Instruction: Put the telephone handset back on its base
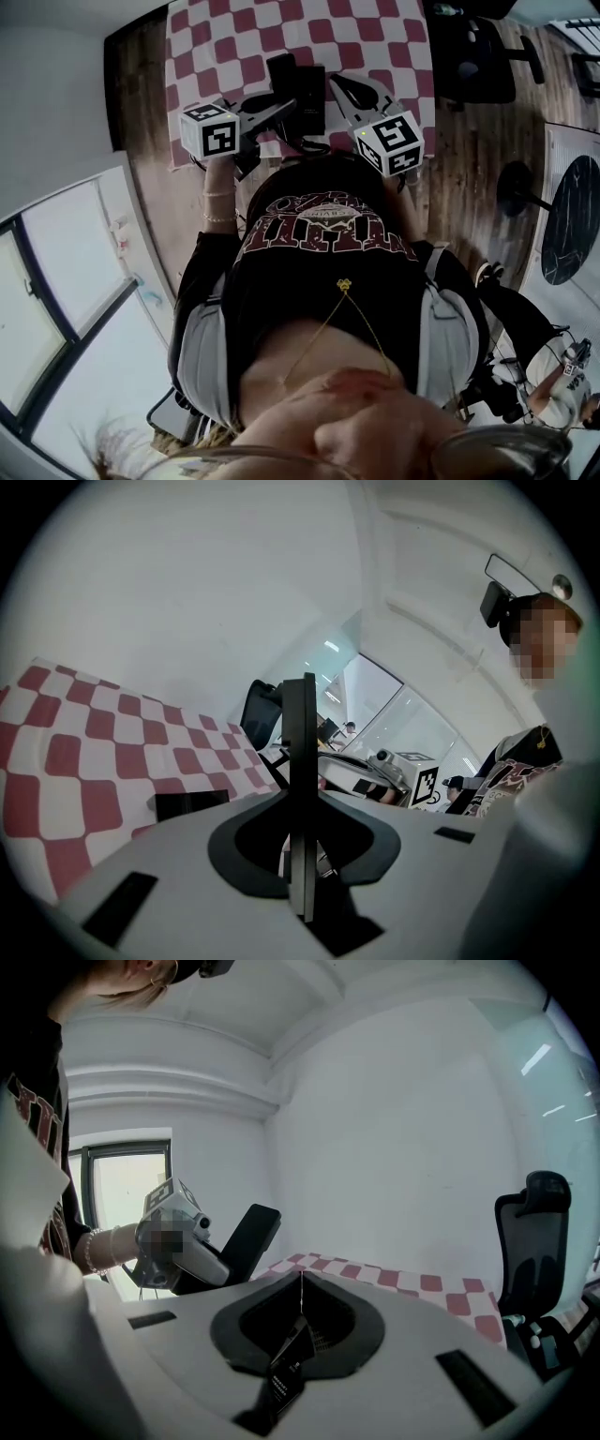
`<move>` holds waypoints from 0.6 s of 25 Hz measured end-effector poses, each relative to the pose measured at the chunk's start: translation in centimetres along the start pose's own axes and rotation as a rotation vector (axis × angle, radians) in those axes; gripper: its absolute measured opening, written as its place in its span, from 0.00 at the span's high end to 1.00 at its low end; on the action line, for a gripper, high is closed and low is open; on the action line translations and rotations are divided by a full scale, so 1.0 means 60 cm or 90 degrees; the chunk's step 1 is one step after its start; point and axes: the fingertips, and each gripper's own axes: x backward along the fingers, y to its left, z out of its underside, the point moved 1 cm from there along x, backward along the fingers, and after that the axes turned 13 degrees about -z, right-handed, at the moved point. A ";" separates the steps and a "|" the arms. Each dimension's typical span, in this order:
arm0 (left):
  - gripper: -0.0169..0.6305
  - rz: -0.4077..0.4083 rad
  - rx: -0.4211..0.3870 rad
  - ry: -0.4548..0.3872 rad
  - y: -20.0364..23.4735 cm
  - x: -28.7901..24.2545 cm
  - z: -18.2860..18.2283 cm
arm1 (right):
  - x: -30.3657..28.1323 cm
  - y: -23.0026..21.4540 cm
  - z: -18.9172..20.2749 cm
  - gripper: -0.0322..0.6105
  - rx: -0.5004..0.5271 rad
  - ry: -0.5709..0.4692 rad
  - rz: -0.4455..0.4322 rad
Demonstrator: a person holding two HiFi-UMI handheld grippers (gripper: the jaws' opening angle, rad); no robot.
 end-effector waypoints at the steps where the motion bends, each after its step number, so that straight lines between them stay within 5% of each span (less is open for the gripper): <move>1: 0.85 0.004 0.001 0.005 0.003 -0.001 0.001 | -0.001 -0.001 0.001 0.92 -0.003 0.000 0.004; 15: 0.85 0.032 0.004 0.071 0.054 0.003 0.011 | -0.015 0.001 0.018 0.92 -0.035 -0.004 0.073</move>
